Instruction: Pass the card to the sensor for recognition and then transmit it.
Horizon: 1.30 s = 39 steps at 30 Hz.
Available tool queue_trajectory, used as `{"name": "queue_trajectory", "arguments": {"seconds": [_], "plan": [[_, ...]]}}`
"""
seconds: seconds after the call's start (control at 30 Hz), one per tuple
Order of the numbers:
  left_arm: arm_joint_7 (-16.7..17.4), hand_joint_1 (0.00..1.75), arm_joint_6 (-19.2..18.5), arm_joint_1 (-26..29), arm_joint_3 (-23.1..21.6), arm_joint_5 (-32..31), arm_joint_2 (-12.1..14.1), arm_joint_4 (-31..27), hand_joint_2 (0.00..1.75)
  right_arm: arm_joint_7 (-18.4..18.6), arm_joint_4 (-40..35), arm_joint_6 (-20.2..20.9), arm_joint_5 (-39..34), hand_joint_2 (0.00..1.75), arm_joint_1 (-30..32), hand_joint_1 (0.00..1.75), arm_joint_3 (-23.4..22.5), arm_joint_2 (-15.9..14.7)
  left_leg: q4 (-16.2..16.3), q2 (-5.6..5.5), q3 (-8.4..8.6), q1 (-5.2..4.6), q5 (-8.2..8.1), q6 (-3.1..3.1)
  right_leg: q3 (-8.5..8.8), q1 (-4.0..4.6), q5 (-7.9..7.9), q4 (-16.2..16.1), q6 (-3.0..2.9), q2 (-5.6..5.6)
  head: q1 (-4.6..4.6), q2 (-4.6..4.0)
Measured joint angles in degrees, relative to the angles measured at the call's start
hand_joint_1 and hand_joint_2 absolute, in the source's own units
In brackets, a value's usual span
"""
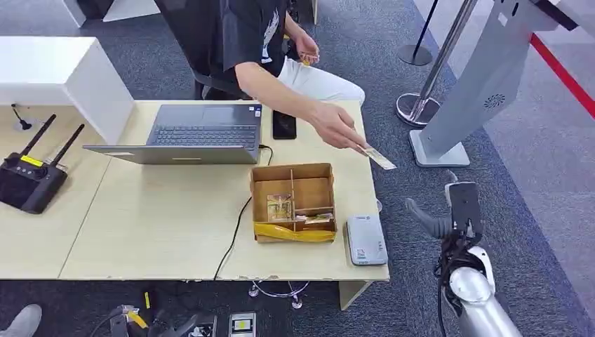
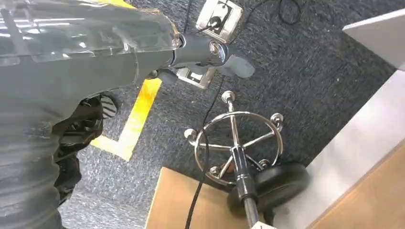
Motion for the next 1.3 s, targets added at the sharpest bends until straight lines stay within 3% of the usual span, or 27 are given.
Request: {"name": "queue_trajectory", "arguments": {"seconds": [0.53, 0.57, 0.6, 0.63, 0.73, 0.8, 1.3], "plan": [[2.97, 0.0, -1.88, -3.14, -0.85, -3.96, -1.09, 1.27, 1.75, 10.51, -5.46, 6.43, 30.99, 1.75, -8.18, 0.0, 10.43, 2.95, 0.0, -0.01, 0.0, 0.01, 0.01, -0.01, 0.01, 0.01, 0.0, 0.02, 0.0, 0.01, 0.0, 0.0], [3.1, 0.0, -1.92, -3.33, -0.85, -4.11, -1.16, 1.4, 1.75, 11.08, -5.68, 6.86, 32.85, 1.75, -8.64, 0.05, 10.88, 3.21, 0.0, -0.01, 0.0, 0.01, 0.01, -0.01, 0.01, 0.01, 0.0, 0.03, 0.0, 0.0, 0.0, 0.0], [3.26, 0.0, -1.97, -3.48, -0.85, -4.33, -1.25, 1.49, 1.75, 11.67, -5.9, 7.24, 34.67, 1.75, -9.0, 0.91, 11.37, 3.48, 0.0, -0.01, 0.0, 0.01, 0.01, -0.01, 0.01, 0.01, 0.0, 0.03, 0.0, 0.0, 0.0, 0.0], [3.39, 0.0, -2.01, -3.61, -0.85, -4.61, -1.36, 1.55, 1.75, 12.28, -6.03, 7.54, 36.35, 1.75, -9.44, 1.55, 11.83, 3.76, 0.0, -0.01, 0.0, 0.01, 0.01, -0.01, 0.0, 0.01, 0.0, 0.02, 0.0, 0.0, 0.02, 0.0], [3.94, 0.0, -2.41, -4.17, -0.85, -5.42, -1.62, 1.99, 1.75, 14.29, -6.42, 8.94, 42.43, 1.75, -11.0, 1.55, 13.6, 4.88, 0.0, 0.0, 0.0, 0.01, 0.02, -0.01, 0.0, 0.02, 0.0, 0.03, 0.0, 0.01, 0.02, 0.0], [4.17, 0.0, -2.67, -4.54, -0.85, -6.01, -1.77, 2.25, 1.75, 15.52, -6.8, 9.81, 46.25, 1.75, -12.03, 1.75, 14.64, 5.49, 0.0, -0.01, 0.02, 0.02, 0.02, -0.02, -0.01, 0.02, 0.0, 0.03, 0.0, 0.01, 0.02, 0.0], [6.27, 0.0, -3.85, -6.28, -0.76, -10.33, -3.06, 3.78, 1.75, 23.55, -9.02, 16.52, 70.01, 1.75, -16.64, 1.75, 18.94, 9.64, 0.01, -0.01, -0.01, 0.06, 0.06, -0.06, -0.02, 0.06, 0.02, 0.07, -0.03, 0.01, 0.04, 0.0]]}}
